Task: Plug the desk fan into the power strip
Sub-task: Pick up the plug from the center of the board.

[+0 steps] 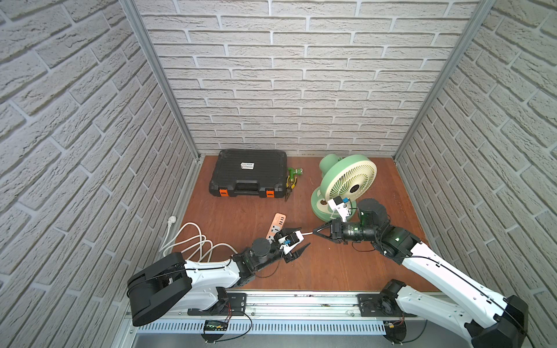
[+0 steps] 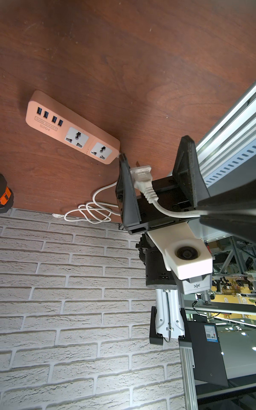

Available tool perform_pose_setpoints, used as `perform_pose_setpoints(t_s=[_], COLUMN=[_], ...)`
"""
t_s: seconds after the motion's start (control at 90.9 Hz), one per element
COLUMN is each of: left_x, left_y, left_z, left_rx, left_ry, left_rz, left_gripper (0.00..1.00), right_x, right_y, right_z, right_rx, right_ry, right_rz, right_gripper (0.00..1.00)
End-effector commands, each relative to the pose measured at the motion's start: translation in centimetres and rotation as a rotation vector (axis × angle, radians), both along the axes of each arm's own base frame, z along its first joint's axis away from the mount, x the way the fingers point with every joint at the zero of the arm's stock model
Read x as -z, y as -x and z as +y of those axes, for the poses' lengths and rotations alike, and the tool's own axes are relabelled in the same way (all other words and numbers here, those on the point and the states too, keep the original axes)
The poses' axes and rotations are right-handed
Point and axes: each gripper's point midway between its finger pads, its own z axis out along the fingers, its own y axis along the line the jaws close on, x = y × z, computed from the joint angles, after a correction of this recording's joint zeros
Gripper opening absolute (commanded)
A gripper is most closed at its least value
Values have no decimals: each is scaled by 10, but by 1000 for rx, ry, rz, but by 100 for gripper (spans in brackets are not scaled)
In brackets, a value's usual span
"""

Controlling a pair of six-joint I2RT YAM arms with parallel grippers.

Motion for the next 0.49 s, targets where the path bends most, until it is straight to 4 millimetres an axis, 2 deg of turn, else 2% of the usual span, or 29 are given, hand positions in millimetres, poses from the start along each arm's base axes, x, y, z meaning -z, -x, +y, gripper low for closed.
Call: perform_pose_setpoints(t_s=[0.0,0.11,0.363,0.484], left_x=[-18,-17,-23,-24], left_y=[1,1,-1,-2], left_z=[-4,-3,-1,-2], left_rx=[23,22,19,18], left_ry=[44,43,56,56], left_rz=[-27,-21,-24,-23], left_gripper=[58,53,49,40], right_x=[-16,-16,-12,-14], right_y=[-2,-5,-9,-10], right_z=[-1,-5,-8,-10], right_rx=[1,19,34,38], right_ry=[-75,-94,-106,-112], right_rz=[-38,-32,-8,-13], right_gripper=[3,3,3,3])
